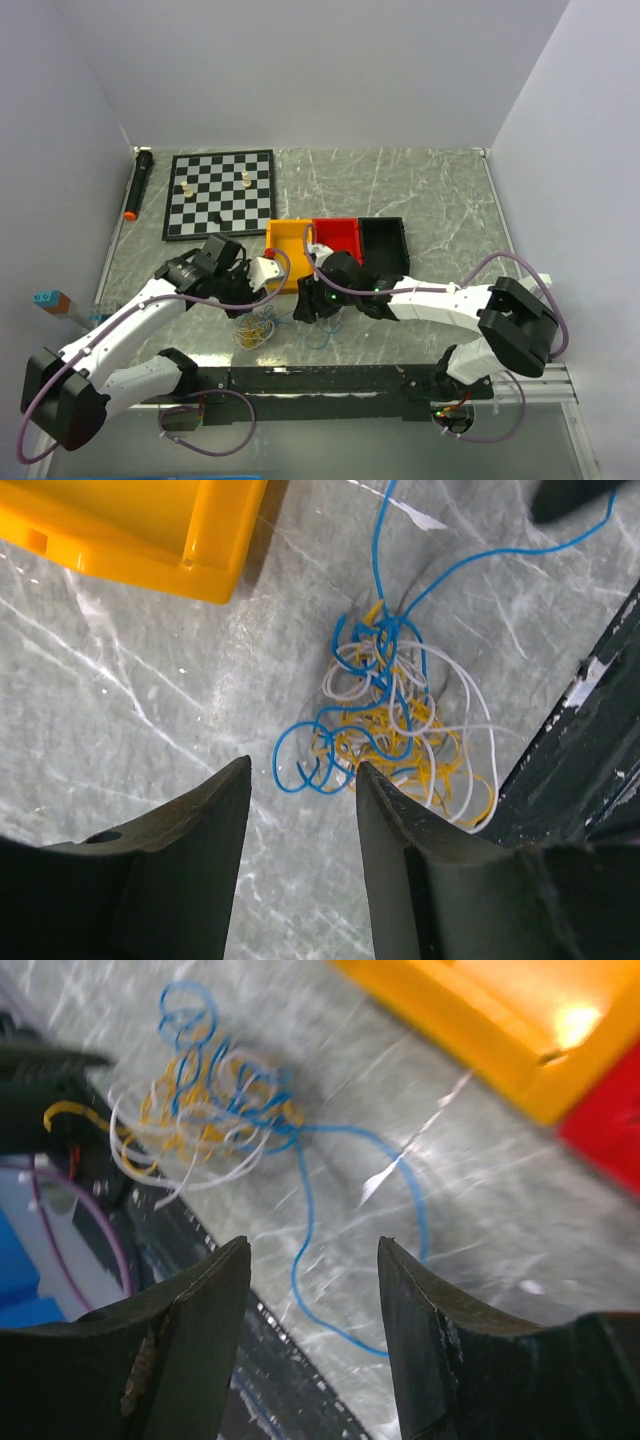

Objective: Untangle the cables

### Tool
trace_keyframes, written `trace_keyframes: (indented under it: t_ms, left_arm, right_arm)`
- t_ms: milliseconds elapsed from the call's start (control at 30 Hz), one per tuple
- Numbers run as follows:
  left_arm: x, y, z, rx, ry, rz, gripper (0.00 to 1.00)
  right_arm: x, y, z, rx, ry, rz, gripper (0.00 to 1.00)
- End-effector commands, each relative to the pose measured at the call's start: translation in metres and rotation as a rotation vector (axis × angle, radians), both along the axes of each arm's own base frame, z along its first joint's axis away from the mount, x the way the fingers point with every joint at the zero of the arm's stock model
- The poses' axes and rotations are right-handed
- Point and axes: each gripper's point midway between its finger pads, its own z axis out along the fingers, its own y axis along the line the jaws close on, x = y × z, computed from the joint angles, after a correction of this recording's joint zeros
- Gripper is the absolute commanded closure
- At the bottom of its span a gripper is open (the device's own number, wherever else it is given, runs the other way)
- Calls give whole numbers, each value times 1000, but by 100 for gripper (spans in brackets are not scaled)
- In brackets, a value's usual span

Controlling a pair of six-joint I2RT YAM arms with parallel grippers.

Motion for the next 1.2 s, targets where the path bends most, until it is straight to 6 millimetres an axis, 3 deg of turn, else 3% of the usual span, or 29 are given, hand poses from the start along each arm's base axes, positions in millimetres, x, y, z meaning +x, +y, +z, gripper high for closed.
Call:
trace_keyframes:
  t_ms: [0,100,233,433,600,933,1033,1167]
  left_arm:
    - [10,-10,-2,-64,1,2,49]
    - [12,-6,-14,-54,25,8,49]
    - [2,-9,-23,-54,82,-52,50]
    - [2,8,-37,22,70,-108,52]
    - [-2,13,-47,47,95,-141,60]
    - [-3,15,-54,38,74,-171,67]
    - [5,12,-50,21,54,-151,74]
    - [18,9,-43,-5,32,-109,93]
  right_arm:
    - [-5,19,12,37,-4,64,38]
    - [2,20,10,10,-11,36,39]
    - [-3,18,5,-13,19,47,38]
    - [-4,13,-3,-31,31,31,39]
    - [-19,7,-5,-7,58,75,40]
    - [-37,15,-5,10,52,180,38]
    - [-40,18,-8,12,66,191,39]
    - [-41,20,-14,3,95,196,41]
